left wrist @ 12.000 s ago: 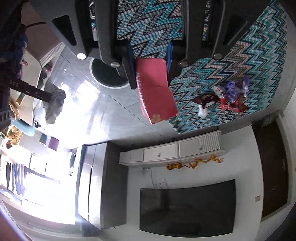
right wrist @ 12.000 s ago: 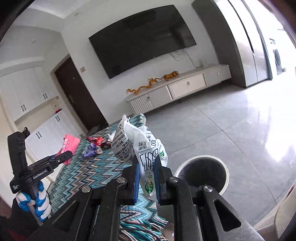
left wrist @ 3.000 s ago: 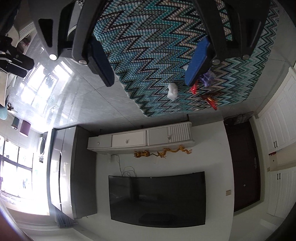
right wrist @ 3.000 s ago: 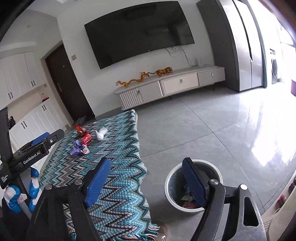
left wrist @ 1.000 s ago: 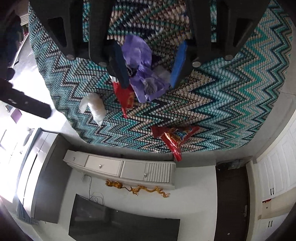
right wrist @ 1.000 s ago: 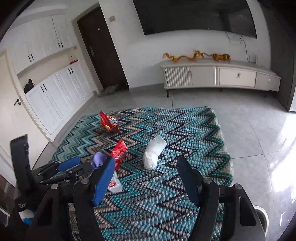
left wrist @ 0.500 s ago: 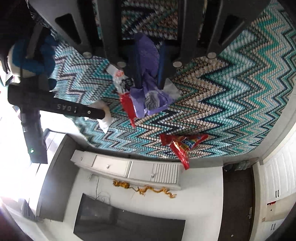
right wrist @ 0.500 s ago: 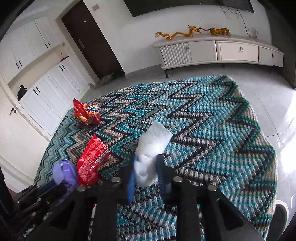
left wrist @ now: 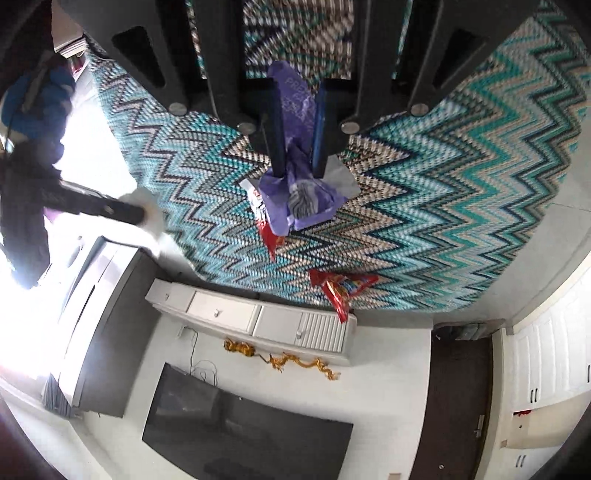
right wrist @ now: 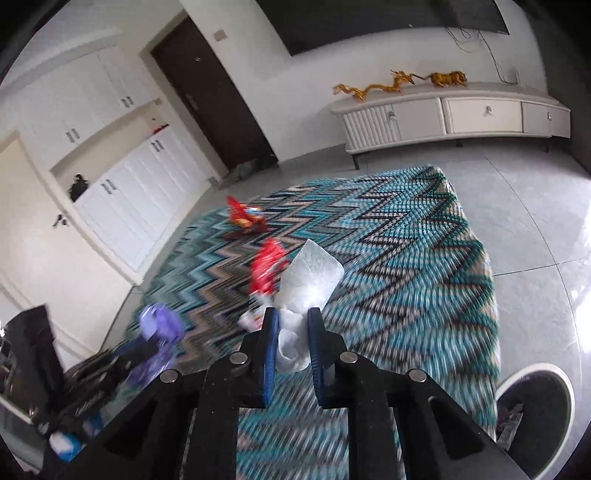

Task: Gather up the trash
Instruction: 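Carry both items over the bin and open both tools to drop them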

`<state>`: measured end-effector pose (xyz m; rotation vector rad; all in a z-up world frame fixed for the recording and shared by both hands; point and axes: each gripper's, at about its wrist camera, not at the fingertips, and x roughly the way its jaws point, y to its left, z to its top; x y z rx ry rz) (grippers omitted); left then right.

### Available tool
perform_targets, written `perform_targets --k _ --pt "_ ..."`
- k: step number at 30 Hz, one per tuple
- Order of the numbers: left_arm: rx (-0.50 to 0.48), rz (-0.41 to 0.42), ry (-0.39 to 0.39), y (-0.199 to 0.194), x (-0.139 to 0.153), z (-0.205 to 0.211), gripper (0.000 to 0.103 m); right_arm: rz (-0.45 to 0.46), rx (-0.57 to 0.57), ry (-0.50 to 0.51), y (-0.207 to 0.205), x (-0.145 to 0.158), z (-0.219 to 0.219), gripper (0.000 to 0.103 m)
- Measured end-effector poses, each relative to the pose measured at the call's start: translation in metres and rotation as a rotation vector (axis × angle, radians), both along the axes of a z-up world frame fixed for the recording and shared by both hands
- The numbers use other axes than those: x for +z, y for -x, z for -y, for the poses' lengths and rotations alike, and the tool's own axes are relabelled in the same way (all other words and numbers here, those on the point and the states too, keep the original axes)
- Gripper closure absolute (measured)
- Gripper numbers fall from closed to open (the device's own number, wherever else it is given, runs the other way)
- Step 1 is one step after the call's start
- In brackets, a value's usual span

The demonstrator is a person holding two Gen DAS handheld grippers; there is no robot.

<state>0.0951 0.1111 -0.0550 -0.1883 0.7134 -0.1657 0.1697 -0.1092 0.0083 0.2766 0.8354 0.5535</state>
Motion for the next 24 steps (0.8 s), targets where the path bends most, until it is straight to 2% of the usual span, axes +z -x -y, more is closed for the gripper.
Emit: perform_targets --k 9,17,24 --pt "-0.013 0.085 0.017 0.042 0.041 0.015 0.090 0.107 -0.002 -0.003 0.106 0.054 0.041 0.088" --pt "-0.047 0.141 0.024 0.062 0.069 0.038 0.090 0.156 -0.116 0.008 0.172 0.071 0.095 0.088" --pt "-0.180 0.168 0.018 0.062 0.089 0.099 0.090 0.171 -0.244 0.022 0.211 0.073 0.152 0.088"
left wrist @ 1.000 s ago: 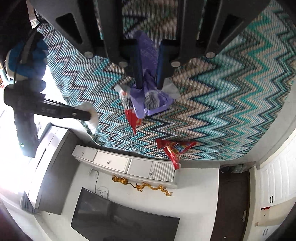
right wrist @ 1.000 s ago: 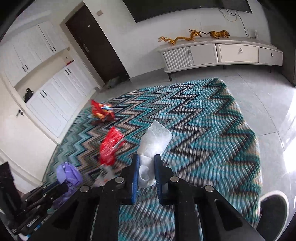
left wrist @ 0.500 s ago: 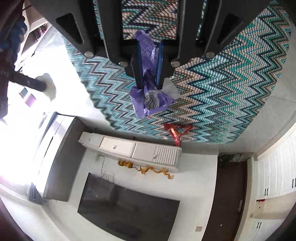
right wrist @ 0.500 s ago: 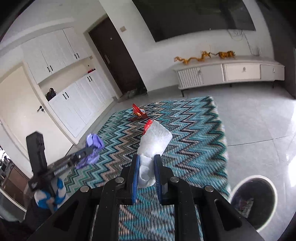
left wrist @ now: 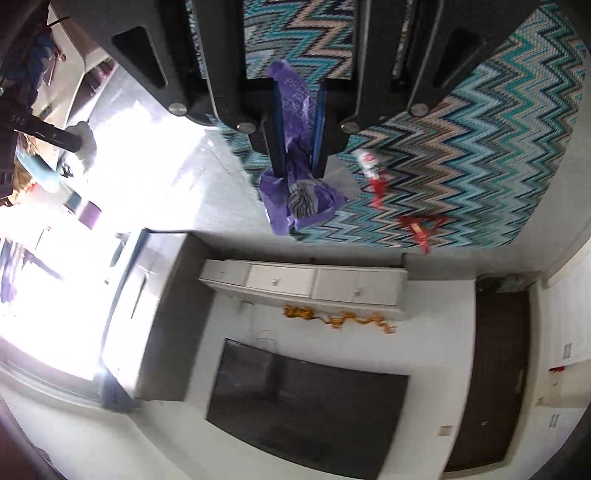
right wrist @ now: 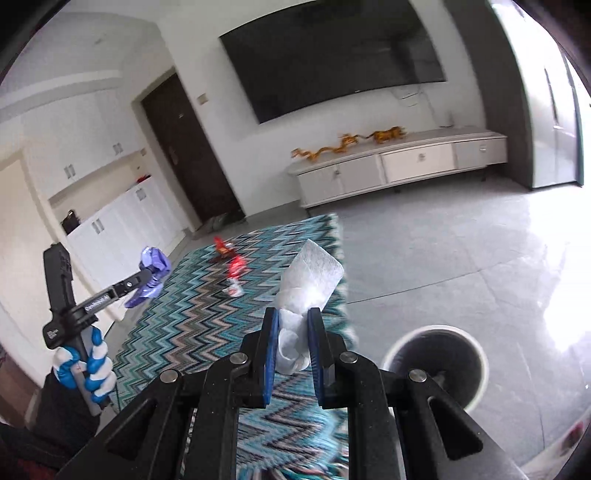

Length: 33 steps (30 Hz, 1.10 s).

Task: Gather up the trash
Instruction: 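Carry both items over the bin and open both tools to drop them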

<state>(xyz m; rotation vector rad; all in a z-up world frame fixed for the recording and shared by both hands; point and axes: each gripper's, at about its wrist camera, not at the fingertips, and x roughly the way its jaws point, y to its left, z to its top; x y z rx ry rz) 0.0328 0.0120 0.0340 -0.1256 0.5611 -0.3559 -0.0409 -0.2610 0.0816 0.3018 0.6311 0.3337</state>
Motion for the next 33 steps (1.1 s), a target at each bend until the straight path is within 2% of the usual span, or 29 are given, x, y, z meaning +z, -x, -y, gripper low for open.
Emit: perform_targets --k 7,11,15,20,25,30,32,33 --pt "-0.176 -0.060 -0.061 -0.026 -0.009 0.099 0.090 -0.059 -0.130 -0.032 -0.001 -0.034 0.058 0.088" --pt "-0.256 -0.126 -0.113 -0.046 -0.029 0.158 0.090 -0.127 -0.184 -0.072 -0.020 -0.069 0.087 0.088" --pt "-0.330 -0.203 -0.164 -0.070 -0.062 0.215 0.090 -0.213 -0.218 -0.113 -0.044 -0.111 0.109 0.088" --pt "-0.414 -0.295 -0.189 -0.095 -0.100 0.266 0.087 -0.316 -0.252 -0.144 -0.073 -0.161 0.126 0.087" --pt "-0.474 -0.379 -0.157 -0.112 -0.130 0.292 0.087 -0.399 -0.272 -0.151 -0.094 -0.200 0.139 0.082" --pt "-0.506 -0.448 -0.119 -0.124 -0.148 0.308 0.083 -0.449 -0.298 -0.152 -0.102 -0.222 0.147 0.073" --pt "-0.507 -0.455 -0.121 -0.127 -0.152 0.310 0.072 -0.457 -0.309 -0.152 -0.102 -0.225 0.149 0.070" --pt "-0.507 -0.457 -0.119 -0.128 -0.154 0.312 0.070 -0.461 -0.314 -0.151 -0.102 -0.227 0.151 0.069"
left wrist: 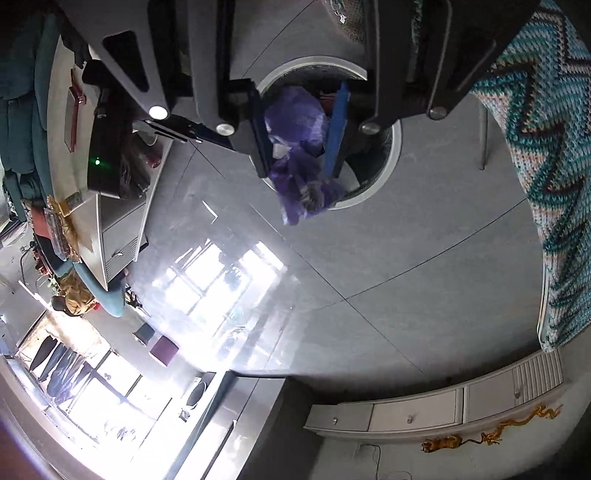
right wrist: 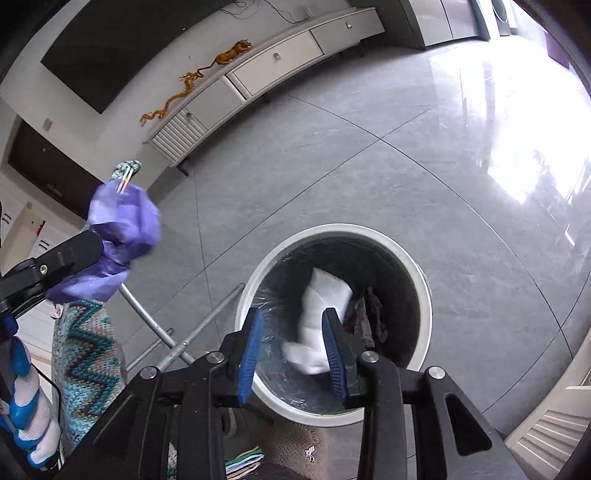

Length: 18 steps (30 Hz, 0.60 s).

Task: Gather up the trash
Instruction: 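Carry both items over the bin and open both tools to drop them, then move both tools back over the two red snack bags on the rug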

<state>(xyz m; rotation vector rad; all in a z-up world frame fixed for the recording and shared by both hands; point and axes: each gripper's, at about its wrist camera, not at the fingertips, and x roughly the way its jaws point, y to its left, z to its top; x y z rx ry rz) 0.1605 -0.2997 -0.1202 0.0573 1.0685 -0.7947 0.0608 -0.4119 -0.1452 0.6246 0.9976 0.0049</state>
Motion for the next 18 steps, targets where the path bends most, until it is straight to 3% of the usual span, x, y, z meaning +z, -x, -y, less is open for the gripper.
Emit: perform_targets --k 9,13,16,18 --pt "0.019 0.045 -0.012 0.006 0.008 -0.002 0.066 0.029 -0.011 -0.008 0.008 0.013 0.000 0.064" --pt "0.085 0.173 -0.065 0.019 0.029 -0.014 0.053 0.064 -0.008 -0.012 0.018 0.029 -0.005 0.062" --pt "0.137 0.248 -0.095 0.030 0.044 -0.027 0.052 0.099 0.007 -0.007 0.026 0.046 -0.011 0.060" --pt "0.167 0.290 -0.109 0.038 0.054 -0.035 0.052 0.128 0.018 0.002 0.034 0.061 -0.017 0.048"
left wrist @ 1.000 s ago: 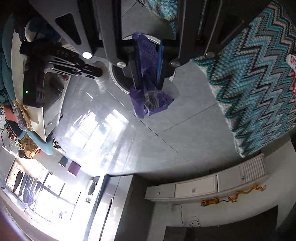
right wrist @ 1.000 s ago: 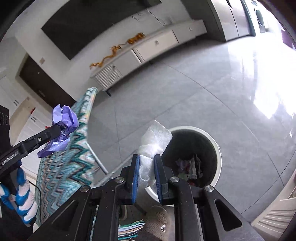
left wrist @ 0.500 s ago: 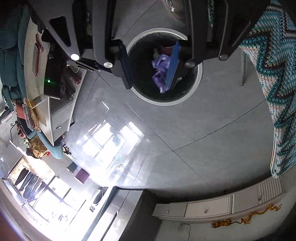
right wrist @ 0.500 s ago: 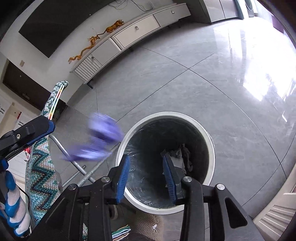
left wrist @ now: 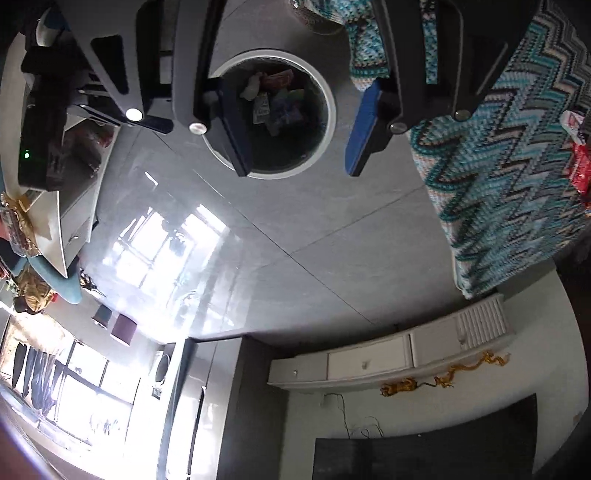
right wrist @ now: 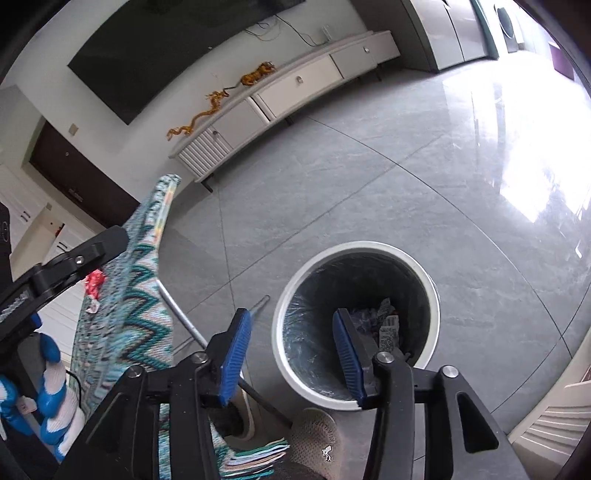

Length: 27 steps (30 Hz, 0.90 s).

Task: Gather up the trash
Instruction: 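Move both tools back over the two red snack bags on the rug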

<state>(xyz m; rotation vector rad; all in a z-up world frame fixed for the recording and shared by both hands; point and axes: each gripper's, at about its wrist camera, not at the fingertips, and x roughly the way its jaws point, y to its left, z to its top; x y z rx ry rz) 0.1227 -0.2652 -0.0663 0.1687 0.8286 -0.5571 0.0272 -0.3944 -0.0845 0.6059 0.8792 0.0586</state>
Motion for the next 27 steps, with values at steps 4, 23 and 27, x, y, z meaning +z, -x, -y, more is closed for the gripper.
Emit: perform_targets --k 4,23,27 --pt "0.054 0.084 -0.028 0.016 0.018 -0.021 0.052 0.061 0.024 0.036 0.016 0.030 -0.014 0.039" --pt "0.184 0.289 0.016 0.088 0.091 -0.117 0.032 0.270 0.122 0.183 0.065 0.140 -0.094 0.032" --pt "0.220 0.327 0.039 0.098 0.108 -0.144 0.032 0.305 0.154 0.219 0.073 0.162 -0.113 0.032"
